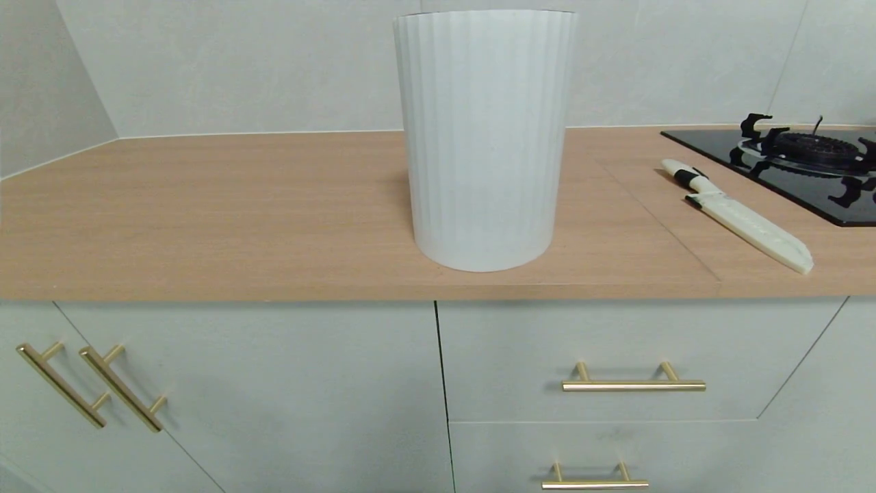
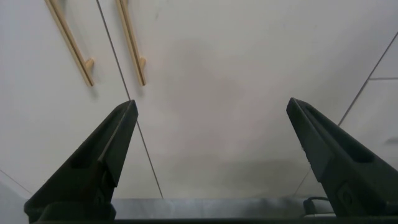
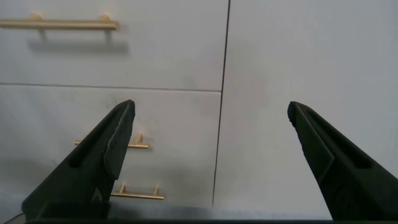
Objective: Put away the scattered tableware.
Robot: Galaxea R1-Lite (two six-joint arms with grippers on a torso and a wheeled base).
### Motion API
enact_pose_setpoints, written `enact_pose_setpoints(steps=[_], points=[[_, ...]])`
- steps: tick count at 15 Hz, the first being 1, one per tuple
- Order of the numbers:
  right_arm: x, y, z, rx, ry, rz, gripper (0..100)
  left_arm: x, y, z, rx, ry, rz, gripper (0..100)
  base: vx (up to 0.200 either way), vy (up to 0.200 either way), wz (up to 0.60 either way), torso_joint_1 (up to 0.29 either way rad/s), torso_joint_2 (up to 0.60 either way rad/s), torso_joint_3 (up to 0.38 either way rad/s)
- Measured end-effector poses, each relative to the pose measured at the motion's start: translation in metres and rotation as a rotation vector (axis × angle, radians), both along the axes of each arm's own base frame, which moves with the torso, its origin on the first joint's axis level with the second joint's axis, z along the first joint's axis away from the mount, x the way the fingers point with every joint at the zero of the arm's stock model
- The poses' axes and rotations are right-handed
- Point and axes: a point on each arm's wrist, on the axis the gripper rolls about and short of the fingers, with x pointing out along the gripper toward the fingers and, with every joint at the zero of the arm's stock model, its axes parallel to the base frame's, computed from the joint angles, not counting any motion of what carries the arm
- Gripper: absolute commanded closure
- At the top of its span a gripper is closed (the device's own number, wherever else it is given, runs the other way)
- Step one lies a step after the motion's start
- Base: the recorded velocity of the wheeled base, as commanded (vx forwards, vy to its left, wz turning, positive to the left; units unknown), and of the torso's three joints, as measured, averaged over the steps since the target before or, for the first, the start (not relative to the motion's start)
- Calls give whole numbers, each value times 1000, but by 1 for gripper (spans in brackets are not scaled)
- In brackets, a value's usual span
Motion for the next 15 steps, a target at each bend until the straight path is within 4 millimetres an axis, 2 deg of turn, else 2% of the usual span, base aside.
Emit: enact_pose_setpoints(steps=[7,15], points=[[0,0,0,0,0,0,0,0,0,0,0,0,0,0,0,0,0,147,-484,-300],[0,0,0,0,0,0,0,0,0,0,0,0,0,0,0,0,0,193,-479,-293]])
